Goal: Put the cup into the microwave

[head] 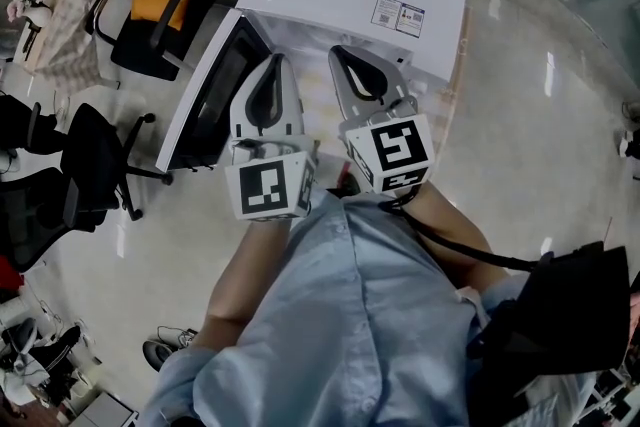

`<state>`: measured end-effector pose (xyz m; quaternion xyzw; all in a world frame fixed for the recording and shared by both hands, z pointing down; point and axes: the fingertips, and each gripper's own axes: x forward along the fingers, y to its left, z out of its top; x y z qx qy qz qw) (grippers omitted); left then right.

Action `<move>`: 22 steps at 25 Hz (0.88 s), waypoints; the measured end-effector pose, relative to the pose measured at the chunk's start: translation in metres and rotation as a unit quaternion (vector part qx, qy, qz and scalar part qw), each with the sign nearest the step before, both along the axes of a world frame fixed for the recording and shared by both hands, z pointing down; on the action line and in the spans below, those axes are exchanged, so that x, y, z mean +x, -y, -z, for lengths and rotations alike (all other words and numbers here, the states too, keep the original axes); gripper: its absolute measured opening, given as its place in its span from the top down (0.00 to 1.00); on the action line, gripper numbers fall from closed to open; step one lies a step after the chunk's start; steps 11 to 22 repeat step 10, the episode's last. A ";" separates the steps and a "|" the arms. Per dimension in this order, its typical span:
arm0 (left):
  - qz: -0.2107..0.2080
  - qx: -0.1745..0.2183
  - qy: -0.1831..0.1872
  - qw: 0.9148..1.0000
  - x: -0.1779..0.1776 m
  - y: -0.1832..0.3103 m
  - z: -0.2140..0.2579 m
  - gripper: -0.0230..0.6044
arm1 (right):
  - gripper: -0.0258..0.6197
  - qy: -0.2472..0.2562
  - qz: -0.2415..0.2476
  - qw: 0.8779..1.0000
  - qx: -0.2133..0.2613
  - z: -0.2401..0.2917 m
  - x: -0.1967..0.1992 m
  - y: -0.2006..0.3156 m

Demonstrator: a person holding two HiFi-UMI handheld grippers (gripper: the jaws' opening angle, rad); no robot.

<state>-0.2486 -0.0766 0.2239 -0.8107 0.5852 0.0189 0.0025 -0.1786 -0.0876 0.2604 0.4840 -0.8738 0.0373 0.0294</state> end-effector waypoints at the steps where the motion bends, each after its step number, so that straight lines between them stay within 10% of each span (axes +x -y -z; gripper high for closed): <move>1: 0.001 -0.002 -0.003 1.000 -0.001 0.000 0.000 0.95 | 0.96 -0.001 0.000 1.000 0.000 0.000 0.000 0.000; 22: 0.001 -0.009 -0.012 1.000 -0.002 0.003 -0.005 0.95 | 0.96 -0.003 -0.002 1.000 -0.001 -0.004 0.000 0.003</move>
